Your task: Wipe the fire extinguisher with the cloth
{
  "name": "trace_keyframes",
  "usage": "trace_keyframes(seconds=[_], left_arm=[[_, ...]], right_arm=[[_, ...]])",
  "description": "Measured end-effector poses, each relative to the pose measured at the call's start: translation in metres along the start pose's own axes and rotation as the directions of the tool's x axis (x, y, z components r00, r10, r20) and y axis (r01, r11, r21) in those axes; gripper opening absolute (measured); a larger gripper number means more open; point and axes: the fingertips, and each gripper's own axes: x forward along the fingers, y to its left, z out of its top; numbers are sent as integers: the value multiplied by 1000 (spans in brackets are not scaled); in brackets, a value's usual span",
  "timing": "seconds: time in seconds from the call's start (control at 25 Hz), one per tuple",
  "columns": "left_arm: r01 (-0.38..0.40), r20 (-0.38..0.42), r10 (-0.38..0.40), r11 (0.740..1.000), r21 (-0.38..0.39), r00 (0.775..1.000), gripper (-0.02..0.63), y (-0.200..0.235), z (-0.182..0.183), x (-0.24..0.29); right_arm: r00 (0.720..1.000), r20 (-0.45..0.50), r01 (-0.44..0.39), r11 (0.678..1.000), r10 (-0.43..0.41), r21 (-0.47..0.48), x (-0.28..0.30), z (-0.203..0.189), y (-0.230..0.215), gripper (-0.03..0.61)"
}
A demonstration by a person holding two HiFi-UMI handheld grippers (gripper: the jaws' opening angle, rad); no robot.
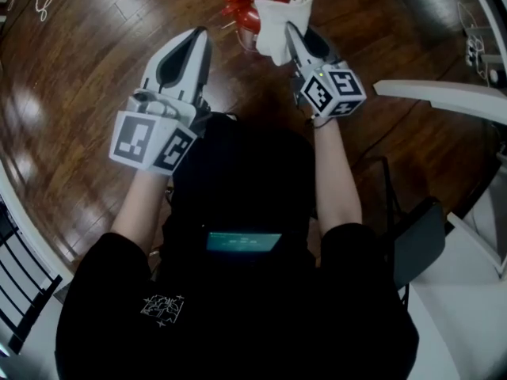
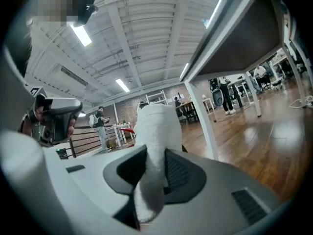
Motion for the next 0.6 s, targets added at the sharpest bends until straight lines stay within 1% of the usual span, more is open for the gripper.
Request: trace_keyframes(seconds=[0.12,0.28,0.36,0.44,0.52,0.6], left_arm=[[-20,7,20,998,55,1000,0,11,5,-2],[-44,30,42,998,47,999,0,18,9,-1],[-51,33,49,998,42,998,0,18,6,1],[-55,37,54,998,37,998,0,18,4,3],[-60,41,58,997,38,997,0,20,3,3],[-65,38,64,997,36,997,0,23,1,3]], right_arm=[[1000,-22,-18,999,19,26,14,-3,-13,117],[998,-60,-32,999,33,23,34,-7,-23,115],[996,-86,-16,1000,17,11,41,-11,-30,115],[996,-91,0,1000,2,16,45,-17,-39,114],[997,-72,31,998,-28,45,45,-24,-52,112],[995,-75,77,994,-71,83,43,-40,-70,110]])
